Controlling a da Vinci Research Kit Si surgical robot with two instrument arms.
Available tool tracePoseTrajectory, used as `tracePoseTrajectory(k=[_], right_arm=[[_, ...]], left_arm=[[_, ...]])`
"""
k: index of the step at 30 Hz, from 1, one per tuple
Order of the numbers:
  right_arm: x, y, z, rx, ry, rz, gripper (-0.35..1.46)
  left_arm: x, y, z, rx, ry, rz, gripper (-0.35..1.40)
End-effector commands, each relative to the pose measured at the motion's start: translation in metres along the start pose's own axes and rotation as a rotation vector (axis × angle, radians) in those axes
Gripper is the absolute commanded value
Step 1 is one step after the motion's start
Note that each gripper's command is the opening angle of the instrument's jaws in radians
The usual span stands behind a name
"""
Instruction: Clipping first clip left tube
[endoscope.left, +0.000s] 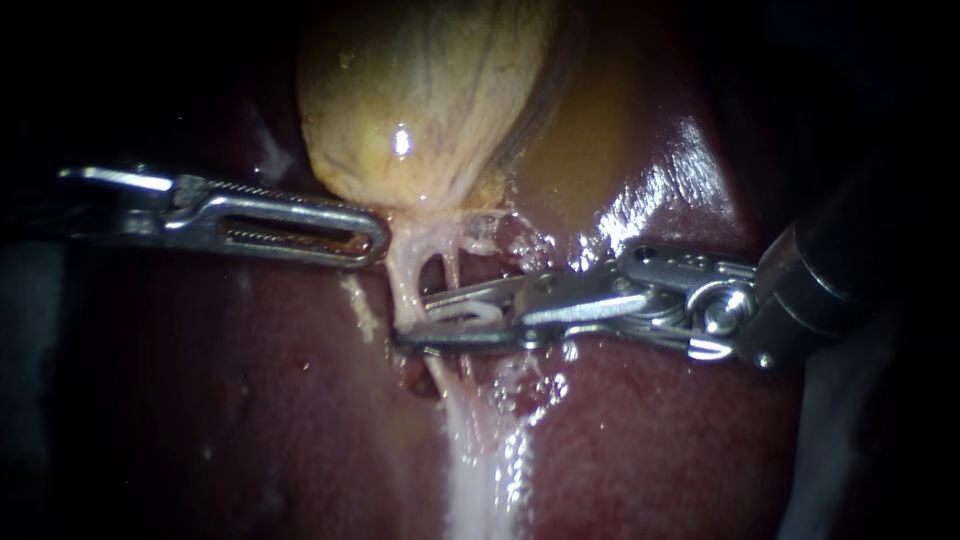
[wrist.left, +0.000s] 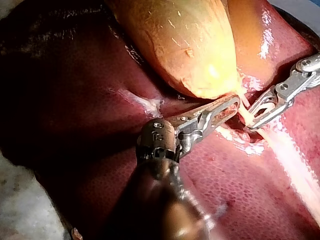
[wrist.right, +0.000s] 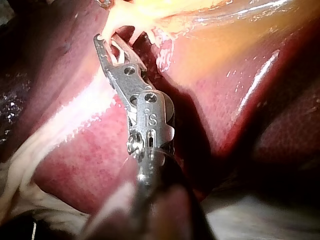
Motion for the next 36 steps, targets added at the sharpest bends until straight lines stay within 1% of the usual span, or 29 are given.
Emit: tracePoseTrajectory(k=[1, 13, 14, 21, 26, 36], right_arm=[[0.0, 0.0, 0.0, 0.0, 0.0, 0.0, -0.11], [0.0, 0.0, 0.0, 0.003, -0.001, 0.0, -0.1], [0.0, 0.0, 0.0, 0.003, -0.001, 0.0, -0.07], [0.0, 0.0003, 0.0004, 0.003, -0.001, 0.0, 0.34], [0.0, 0.0003, 0.0005, 0.003, -0.001, 0.0, 0.4], [-0.0001, 0.0003, 0.0006, 0.003, -0.001, -0.001, 0.42]], left_arm=[[0.0, 0.0, 0.0, 0.0, 0.0, 0.0, -0.35], [0.0, 0.0, 0.0, 0.0, 0.0, 0.0, -0.35], [0.0, 0.0, 0.0, 0.0, 0.0, 0.0, -0.35], [0.0, 0.0001, -0.0001, 0.0, 0.0, 0.0, -0.35], [-0.0001, 0.0001, -0.0001, 0.0, 0.0, 0.0, -0.35], [-0.0001, 0.0001, -0.0001, 0.0, 0.0, 0.0, -0.35]])
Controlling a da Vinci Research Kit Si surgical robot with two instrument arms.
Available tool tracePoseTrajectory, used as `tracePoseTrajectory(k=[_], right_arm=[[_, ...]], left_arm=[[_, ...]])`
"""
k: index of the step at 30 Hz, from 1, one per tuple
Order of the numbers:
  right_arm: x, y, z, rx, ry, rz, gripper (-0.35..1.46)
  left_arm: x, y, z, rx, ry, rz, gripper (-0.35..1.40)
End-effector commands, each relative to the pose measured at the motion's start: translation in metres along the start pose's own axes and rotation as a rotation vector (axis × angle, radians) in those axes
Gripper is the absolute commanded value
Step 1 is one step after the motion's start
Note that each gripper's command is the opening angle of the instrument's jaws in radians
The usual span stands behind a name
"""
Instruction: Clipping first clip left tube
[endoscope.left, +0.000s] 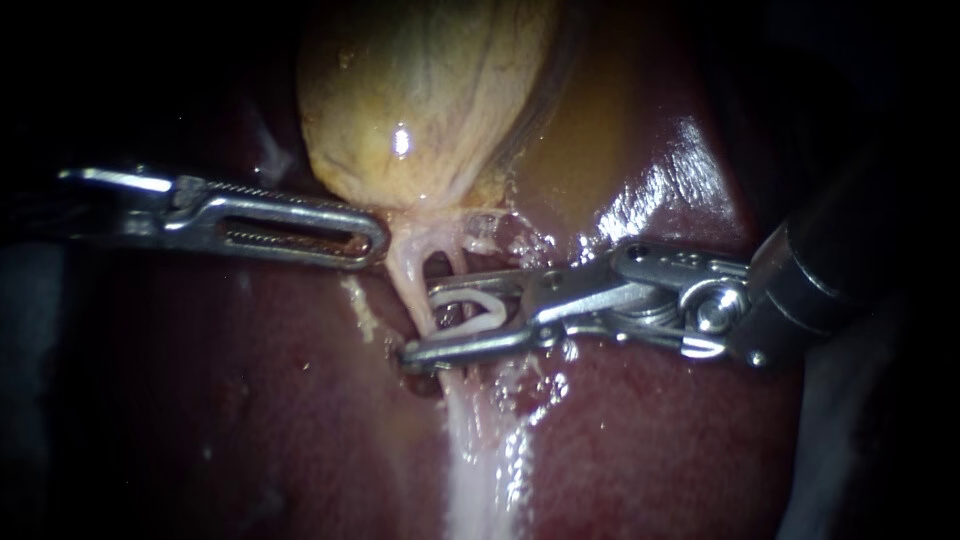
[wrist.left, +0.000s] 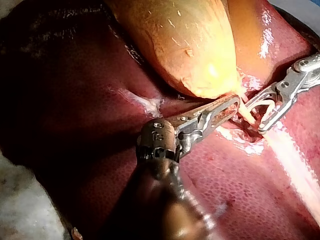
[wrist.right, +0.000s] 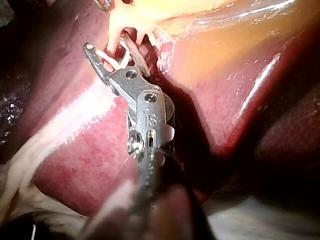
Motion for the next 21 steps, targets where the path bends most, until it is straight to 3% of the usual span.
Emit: tracePoseTrajectory(k=[1, 12, 21], right_arm=[[-0.0001, 0.0, 0.0001, 0.0, 0.0, -0.001, 0.42], [-0.0013, -0.0001, 0.0013, -0.002, -0.001, 0.018, 0.47], [-0.0028, -0.0014, 0.0028, 0.061, -0.028, 0.061, 0.47]], left_arm=[[0.0, 0.0, 0.0, 0.0, 0.0, 0.0, -0.35], [0.0, 0.0001, 0.0, -0.002, -0.002, 0.0, -0.35], [0.0, 0.0001, 0.0, -0.002, -0.002, 0.0, -0.35]])
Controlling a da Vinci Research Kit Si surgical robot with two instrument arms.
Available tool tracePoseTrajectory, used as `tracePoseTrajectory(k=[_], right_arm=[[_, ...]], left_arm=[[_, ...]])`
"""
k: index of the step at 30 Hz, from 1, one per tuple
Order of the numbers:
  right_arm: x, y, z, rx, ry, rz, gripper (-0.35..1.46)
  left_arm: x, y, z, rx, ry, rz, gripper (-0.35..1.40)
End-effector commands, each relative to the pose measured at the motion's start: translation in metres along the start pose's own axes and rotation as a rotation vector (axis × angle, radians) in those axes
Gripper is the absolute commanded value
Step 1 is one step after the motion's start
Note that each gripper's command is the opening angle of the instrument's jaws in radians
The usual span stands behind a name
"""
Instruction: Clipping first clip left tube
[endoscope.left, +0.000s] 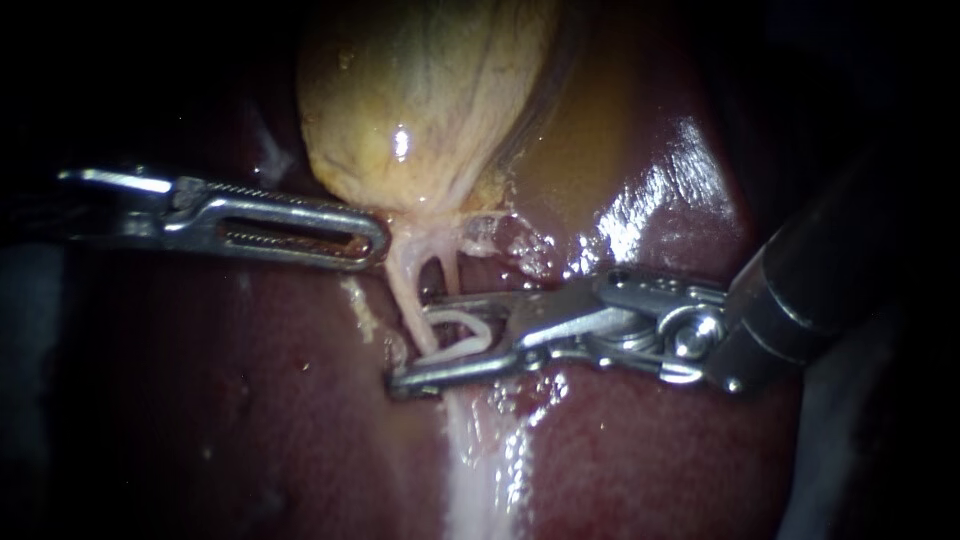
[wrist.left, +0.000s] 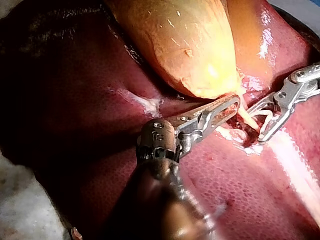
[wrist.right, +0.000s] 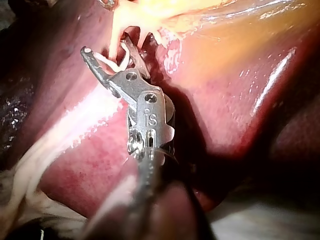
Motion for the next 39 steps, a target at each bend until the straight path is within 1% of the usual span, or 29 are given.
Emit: tracePoseTrajectory(k=[1, 6, 12, 20, 30, 33, 34, 37, 38, 39], right_arm=[[-0.0003, -0.0002, 0.0003, 0.009, -0.005, 0.004, 0.47], [-0.0011, -0.0009, 0.0015, 0.05, -0.027, 0.016, 0.47], [-0.0016, -0.0015, 0.002, 0.076, -0.045, 0.021, 0.46], [-0.0021, -0.0014, 0.0023, 0.076, -0.047, 0.035, 0.46], [-0.0022, -0.0014, 0.0024, 0.077, -0.048, 0.04, 0.45], [-0.0021, -0.0013, 0.0023, 0.078, -0.048, 0.04, 0.41], [-0.0021, -0.0012, 0.0022, 0.078, -0.048, 0.04, 0.37], [-0.0019, -0.001, 0.002, 0.079, -0.048, 0.041, 0.21], [-0.0019, -0.0009, 0.0019, 0.079, -0.048, 0.042, 0.08], [-0.0019, -0.0008, 0.0019, 0.079, -0.047, 0.042, 0.03]], left_arm=[[0.0, 0.0, 0.0, 0.0, 0.0, 0.0, -0.35], [0.0, 0.0, 0.0, 0.0, 0.0, 0.0, -0.35], [0.0, 0.0, 0.0, -0.001, 0.0, 0.0, -0.35], [0.0, 0.0, 0.0, 0.0, 0.0, 0.0, -0.35], [0.0, 0.0, 0.0, 0.0, 0.0, 0.0, -0.35], [0.0, 0.0, 0.0, 0.0, 0.0, 0.0, -0.35], [0.0, 0.0, 0.0, 0.0, 0.0, 0.0, -0.35], [0.0, 0.0, 0.0, 0.0, 0.0, 0.0, -0.35], [0.0, 0.0, 0.0, 0.0, 0.0, 0.0, -0.35], [0.0, 0.0, 0.0, 0.0, 0.0, 0.0, -0.35]])
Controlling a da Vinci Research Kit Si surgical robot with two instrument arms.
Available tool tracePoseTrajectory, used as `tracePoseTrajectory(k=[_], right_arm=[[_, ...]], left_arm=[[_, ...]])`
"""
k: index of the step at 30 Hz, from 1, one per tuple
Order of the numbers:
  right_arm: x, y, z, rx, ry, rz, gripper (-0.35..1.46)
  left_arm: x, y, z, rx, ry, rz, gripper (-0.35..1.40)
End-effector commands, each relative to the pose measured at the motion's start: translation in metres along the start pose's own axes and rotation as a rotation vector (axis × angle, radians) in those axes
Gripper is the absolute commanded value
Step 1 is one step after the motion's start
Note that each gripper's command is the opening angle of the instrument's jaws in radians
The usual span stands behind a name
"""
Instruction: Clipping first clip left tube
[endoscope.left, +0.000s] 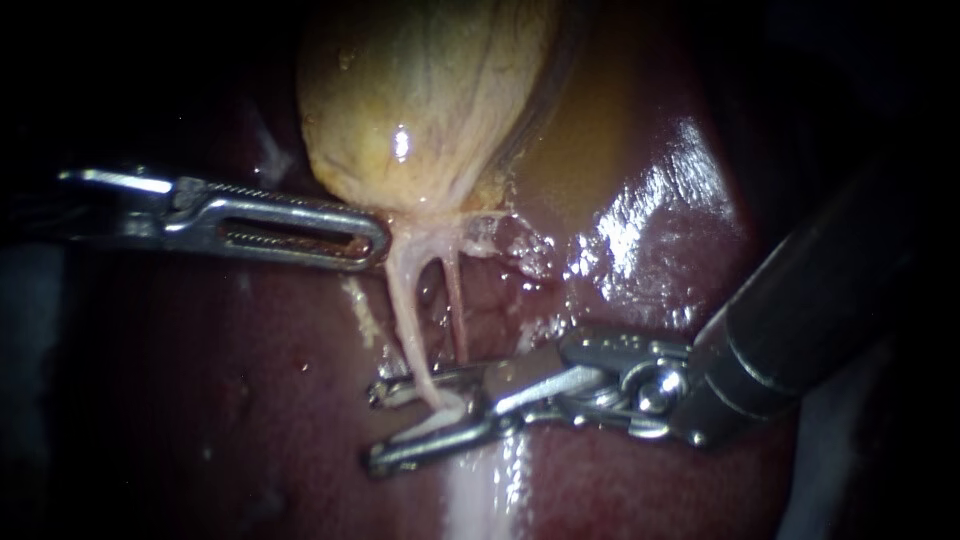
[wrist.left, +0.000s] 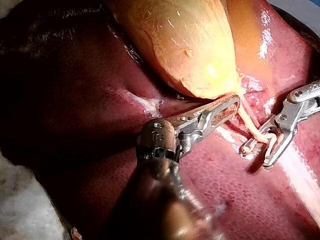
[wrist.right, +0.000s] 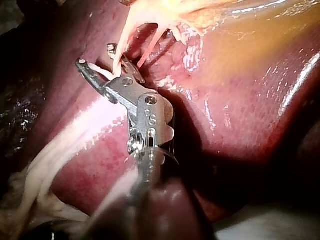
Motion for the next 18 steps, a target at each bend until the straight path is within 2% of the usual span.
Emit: tracePoseTrajectory(k=[1, 7, 8, 12, 18], right_arm=[[0.0, 0.0, -0.0001, -0.001, 0.0, 0.0, 0.0], [0.0, 0.0004, -0.0005, -0.011, 0.006, 0.001, -0.29], [0.0001, 0.0004, -0.0006, -0.01, 0.007, 0.024, -0.35], [0.0003, 0.0002, -0.001, -0.006, 0.012, 0.073, -0.35], [0.0003, 0.0001, -0.0013, -0.022, -0.003, 0.076, -0.35]], left_arm=[[0.0, 0.0, 0.0, 0.0, 0.0, 0.0, -0.35], [0.0, 0.0, 0.0, 0.0, 0.0, 0.0, -0.35], [0.0, 0.0, 0.0, 0.0, 0.0, 0.0, -0.35], [0.0, 0.0, 0.0, 0.0, 0.0, 0.0, -0.35], [0.0, 0.0, 0.0, 0.0, 0.0, 0.0, -0.35]])
